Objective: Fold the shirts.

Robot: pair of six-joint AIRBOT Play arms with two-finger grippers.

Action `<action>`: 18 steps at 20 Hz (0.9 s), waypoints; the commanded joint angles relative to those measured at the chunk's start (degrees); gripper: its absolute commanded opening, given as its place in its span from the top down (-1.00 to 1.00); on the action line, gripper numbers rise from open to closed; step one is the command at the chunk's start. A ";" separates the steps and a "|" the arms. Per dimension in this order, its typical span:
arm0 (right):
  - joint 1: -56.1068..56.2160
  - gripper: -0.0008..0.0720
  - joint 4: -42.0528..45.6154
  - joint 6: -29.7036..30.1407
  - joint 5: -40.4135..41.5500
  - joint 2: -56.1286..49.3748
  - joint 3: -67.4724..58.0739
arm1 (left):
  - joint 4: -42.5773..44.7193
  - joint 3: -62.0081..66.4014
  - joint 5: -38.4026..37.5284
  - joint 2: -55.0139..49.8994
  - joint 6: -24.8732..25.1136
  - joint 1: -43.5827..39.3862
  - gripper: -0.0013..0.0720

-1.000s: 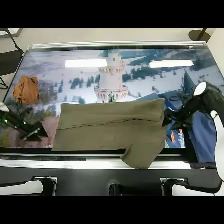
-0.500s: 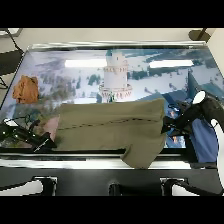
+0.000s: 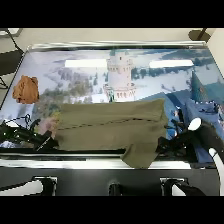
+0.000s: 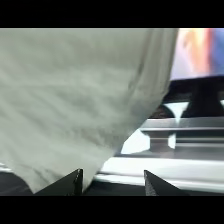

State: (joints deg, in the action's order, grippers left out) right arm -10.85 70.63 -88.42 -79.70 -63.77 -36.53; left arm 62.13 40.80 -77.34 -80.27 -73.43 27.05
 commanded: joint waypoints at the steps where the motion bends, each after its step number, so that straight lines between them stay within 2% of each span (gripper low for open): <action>1: -0.02 -0.37 -5.14 2.32 8.33 2.23 7.23 | 0.17 -0.04 0.66 -0.04 0.15 0.00 0.89; 4: -0.02 -0.20 -6.58 1.92 13.09 2.14 7.21 | 0.17 -0.04 0.31 -0.04 0.17 0.00 0.89; 6: -0.02 -0.05 -7.21 1.84 12.52 1.05 7.34 | 0.17 -0.04 0.28 -0.04 0.20 0.00 0.89; 7: -0.02 0.33 -7.10 1.86 11.87 0.37 7.48 | 0.17 -0.04 0.31 -0.04 0.20 0.02 0.89; 8: -0.02 0.85 -6.95 1.90 11.10 0.15 7.45 | 0.13 -0.04 0.07 -0.02 0.20 0.00 0.89; 11: -0.02 0.87 -7.21 4.48 10.75 1.62 4.66 | -0.70 1.73 -1.46 2.08 4.09 0.00 0.89; 14: -0.02 0.87 -7.32 2.08 8.98 2.36 -4.59 | -3.93 7.87 -0.76 6.93 2.29 -0.09 0.90; 18: 0.00 0.87 -7.08 -0.57 16.98 -2.54 -19.74 | -5.14 19.89 2.73 5.16 -1.66 -5.38 0.90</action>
State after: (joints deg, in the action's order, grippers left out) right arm -10.83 63.48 -87.13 -67.44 -63.46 -47.20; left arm 58.98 53.47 -76.58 -74.78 -72.42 24.69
